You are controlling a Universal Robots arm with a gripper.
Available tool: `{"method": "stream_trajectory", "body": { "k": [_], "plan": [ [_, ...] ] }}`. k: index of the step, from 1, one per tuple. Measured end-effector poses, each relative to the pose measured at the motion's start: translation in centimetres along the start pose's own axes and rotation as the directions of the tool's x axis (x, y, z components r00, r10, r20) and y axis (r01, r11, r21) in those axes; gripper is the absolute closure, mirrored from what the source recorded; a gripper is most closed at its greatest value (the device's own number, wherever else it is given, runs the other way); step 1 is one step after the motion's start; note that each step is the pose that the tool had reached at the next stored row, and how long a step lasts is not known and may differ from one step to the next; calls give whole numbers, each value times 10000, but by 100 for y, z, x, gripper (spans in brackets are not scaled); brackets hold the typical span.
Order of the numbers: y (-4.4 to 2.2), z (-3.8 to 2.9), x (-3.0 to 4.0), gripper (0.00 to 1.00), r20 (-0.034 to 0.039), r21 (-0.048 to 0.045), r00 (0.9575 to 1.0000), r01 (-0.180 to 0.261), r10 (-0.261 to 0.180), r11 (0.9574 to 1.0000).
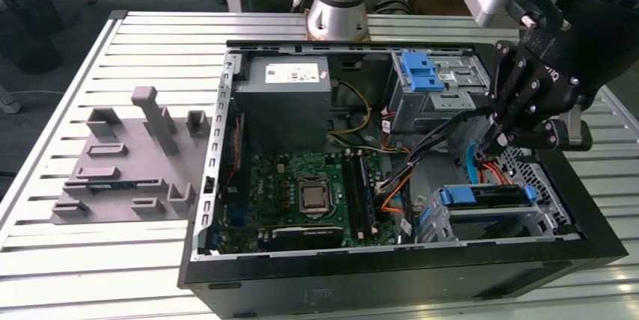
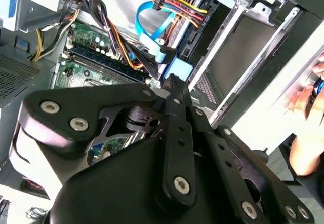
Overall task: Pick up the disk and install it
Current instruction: 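Insert the second disk wire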
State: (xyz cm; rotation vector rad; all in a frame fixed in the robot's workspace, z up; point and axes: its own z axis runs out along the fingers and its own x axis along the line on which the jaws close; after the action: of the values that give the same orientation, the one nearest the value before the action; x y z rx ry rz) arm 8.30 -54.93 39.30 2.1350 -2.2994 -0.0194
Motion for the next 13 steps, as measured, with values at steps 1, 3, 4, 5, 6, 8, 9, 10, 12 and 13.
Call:
{"method": "stream_trajectory", "body": {
  "k": [1, 3, 4, 5, 6, 8, 9, 10, 12, 13],
  "plan": [
    [0, -1, -7, 89, -3, 0, 10000, 0, 0, 10000],
    [-5, -1, -34, 89, -5, -1, 10000, -1, 1, 10000],
    [-15, 0, -50, 89, -9, -2, 10000, -1, 1, 10000],
    [-30, 3, -64, 89, -11, -6, 10000, 0, 0, 10000],
    [-49, 7, -77, 89, -12, -13, 10000, -1, 1, 10000],
    [-71, 21, -88, 89, -13, -17, 10000, 2, -2, 10000],
    [-70, 27, -90, 89, -14, -17, 10000, 4, -4, 10000],
    [-70, 31, -92, 83, -15, -17, 10000, 12, -12, 10000],
    [-70, 36, -105, 76, -19, -18, 10000, 43, -43, 10000],
    [-69, 38, -113, 76, -19, -17, 10000, 62, -62, 10000]
  ]
}}
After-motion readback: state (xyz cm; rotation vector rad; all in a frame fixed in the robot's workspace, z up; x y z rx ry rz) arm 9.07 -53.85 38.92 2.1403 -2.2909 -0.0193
